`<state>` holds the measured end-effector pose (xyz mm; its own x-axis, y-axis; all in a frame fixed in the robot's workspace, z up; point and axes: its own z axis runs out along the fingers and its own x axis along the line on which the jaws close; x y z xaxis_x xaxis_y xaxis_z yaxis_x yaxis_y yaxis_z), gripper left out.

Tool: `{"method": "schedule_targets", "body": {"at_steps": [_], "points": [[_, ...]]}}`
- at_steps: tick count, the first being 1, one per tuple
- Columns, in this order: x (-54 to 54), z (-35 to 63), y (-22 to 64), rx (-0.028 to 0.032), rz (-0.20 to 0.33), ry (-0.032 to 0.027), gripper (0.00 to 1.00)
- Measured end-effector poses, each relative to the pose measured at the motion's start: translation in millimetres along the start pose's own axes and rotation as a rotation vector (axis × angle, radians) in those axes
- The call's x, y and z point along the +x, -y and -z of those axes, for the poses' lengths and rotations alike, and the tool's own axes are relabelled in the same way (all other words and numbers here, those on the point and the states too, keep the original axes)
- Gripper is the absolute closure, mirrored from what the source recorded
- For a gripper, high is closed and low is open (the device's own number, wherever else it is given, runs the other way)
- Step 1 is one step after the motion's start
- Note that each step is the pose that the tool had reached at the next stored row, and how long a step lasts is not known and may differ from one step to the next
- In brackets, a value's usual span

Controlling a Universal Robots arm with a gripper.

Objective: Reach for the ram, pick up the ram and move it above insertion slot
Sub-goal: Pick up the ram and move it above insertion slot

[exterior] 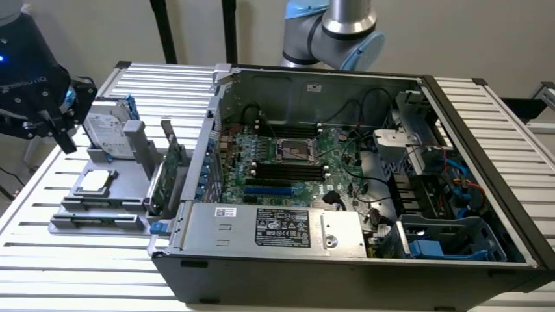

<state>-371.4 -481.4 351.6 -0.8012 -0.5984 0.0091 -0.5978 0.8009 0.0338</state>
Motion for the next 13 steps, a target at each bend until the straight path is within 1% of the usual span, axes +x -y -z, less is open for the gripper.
{"method": "schedule_targets", "body": {"at_steps": [13], "points": [[0.0,-5.2,0.1,0.0022,0.237,-0.0081,0.89]]}}
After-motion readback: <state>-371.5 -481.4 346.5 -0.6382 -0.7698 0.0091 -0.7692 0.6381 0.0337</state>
